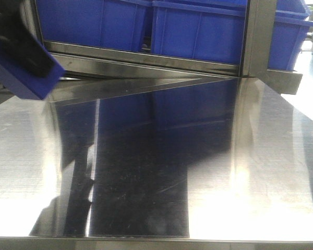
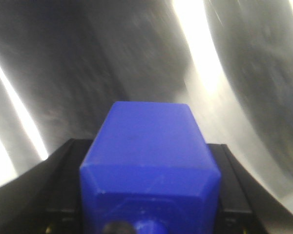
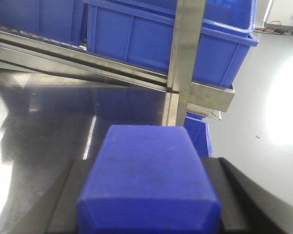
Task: Pick and sort blue part to right shelf
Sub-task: 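Lower the left gripper around the blue part, close and lift it, then hold both blue parts raised in the grippers, then drive the base away from the table carrying both parts, then drive the base down the aisle to the rack of blue bins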
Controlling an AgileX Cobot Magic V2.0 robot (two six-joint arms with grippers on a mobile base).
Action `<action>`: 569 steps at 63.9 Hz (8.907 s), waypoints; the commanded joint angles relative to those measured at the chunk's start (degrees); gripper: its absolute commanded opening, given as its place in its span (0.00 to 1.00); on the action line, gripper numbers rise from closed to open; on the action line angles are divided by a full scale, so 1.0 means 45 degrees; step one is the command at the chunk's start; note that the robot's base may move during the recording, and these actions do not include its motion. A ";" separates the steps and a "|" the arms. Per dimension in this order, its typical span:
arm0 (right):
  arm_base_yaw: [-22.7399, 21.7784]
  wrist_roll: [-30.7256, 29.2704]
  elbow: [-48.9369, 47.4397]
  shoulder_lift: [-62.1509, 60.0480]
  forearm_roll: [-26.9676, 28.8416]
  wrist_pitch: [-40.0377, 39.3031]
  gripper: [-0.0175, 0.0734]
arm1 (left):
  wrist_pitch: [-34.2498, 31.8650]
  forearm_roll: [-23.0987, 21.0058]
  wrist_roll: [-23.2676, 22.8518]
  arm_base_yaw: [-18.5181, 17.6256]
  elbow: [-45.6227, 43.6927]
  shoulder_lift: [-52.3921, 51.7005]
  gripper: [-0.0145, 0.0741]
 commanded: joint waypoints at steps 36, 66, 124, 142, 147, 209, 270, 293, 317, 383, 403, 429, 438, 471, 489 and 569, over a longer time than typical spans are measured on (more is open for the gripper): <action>-0.0052 -0.0080 -0.0364 0.0080 -0.0122 -0.1188 0.65 | -0.4023 -0.0299 0.0133 0.4276 0.4048 -0.7259 0.62; -0.0052 -0.0080 -0.0364 0.0080 -0.0122 -0.1188 0.65 | -0.3936 -0.0299 0.0133 0.4277 0.4870 -1.2247 0.62; -0.0052 -0.0080 -0.0364 0.0080 -0.0122 -0.1188 0.65 | -0.3936 -0.0299 0.0133 0.4277 0.4870 -1.2755 0.62; -0.0052 -0.0080 -0.0364 0.0080 -0.0122 -0.1188 0.65 | -0.3936 -0.0299 0.0133 0.4277 0.4870 -1.2755 0.62; -0.0052 -0.0080 -0.0364 0.0080 -0.0122 -0.1188 0.65 | -0.3936 -0.0299 0.0133 0.4277 0.4870 -1.2755 0.62; -0.0052 -0.0080 -0.0364 0.0080 -0.0122 -0.1188 0.65 | -0.3936 -0.0299 0.0133 0.4277 0.4870 -1.2755 0.62; -0.0052 -0.0080 -0.0364 0.0080 -0.0122 -0.1188 0.65 | -0.3936 -0.0299 0.0133 0.4250 0.4870 -1.2755 0.62; -0.0052 -0.0080 -0.0364 0.0080 -0.0122 -0.1188 0.65 | -0.3936 -0.0299 0.0133 0.4250 0.4870 -1.2755 0.62; -0.0052 -0.0080 -0.0364 0.0080 -0.0122 -0.1188 0.65 | -0.3936 -0.0299 0.0133 0.4250 0.4870 -1.2755 0.62; -0.0052 -0.0080 -0.0364 0.0080 -0.0122 -0.1188 0.65 | -0.3936 -0.0299 0.0133 0.4250 0.4870 -1.2755 0.62; -0.0052 -0.0080 -0.0364 0.0080 -0.0122 -0.1188 0.65 | -0.3936 -0.0299 0.0133 0.4250 0.4870 -1.2755 0.62; -0.0052 -0.0080 -0.0364 0.0080 -0.0122 -0.1188 0.65 | -0.3936 -0.0299 0.0133 0.4250 0.4870 -1.2755 0.62; -0.0052 -0.0080 -0.0364 0.0080 -0.0122 -0.1188 0.65 | -0.3936 -0.0299 0.0133 0.4250 0.4870 -1.2755 0.62; -0.0052 -0.0080 -0.0364 0.0080 -0.0122 -0.1178 0.65 | -0.3936 -0.0299 0.0133 0.4250 0.4870 -1.2732 0.62; -0.0052 -0.0080 -0.0364 0.0080 -0.0122 -0.1178 0.65 | -0.3936 -0.0299 0.0133 0.4250 0.4870 -1.2732 0.62; -0.0052 -0.0080 -0.0364 0.0080 -0.0122 -0.1178 0.65 | -0.3936 -0.0299 0.0133 0.4250 0.4870 -1.2732 0.62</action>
